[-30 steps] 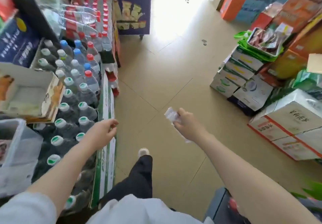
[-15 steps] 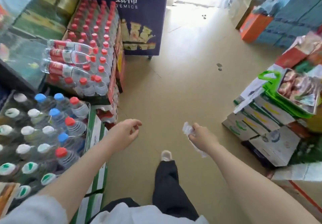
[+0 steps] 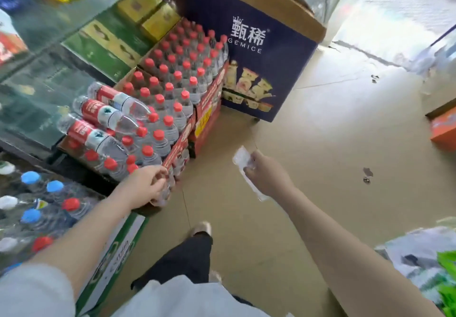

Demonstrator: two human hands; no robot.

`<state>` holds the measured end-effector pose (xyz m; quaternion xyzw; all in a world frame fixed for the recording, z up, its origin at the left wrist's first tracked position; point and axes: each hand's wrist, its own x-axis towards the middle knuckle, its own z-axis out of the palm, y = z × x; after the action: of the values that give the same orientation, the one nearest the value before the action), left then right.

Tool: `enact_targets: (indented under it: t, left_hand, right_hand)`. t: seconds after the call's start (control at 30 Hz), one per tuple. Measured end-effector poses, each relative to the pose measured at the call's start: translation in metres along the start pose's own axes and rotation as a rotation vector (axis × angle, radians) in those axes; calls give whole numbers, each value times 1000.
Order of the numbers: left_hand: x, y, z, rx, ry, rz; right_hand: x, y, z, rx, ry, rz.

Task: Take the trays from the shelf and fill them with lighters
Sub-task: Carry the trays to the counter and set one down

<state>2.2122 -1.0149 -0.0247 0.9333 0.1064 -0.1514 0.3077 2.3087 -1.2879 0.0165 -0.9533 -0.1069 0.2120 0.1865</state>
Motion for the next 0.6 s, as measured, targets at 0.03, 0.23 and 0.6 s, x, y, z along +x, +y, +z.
enact_targets:
  t: [0.03, 0.23, 0.6]
  left_hand:
    - [14, -2, -9, -10, 40, -23]
    - [108, -12, -55, -70, 208, -130]
    - [268, 31, -150, -132, 304, -155]
  right_hand:
    - [23, -8, -9, -7, 4, -48]
    - [161, -46, -49, -118, 16, -228]
    - [370, -98, -125, -197, -39, -408]
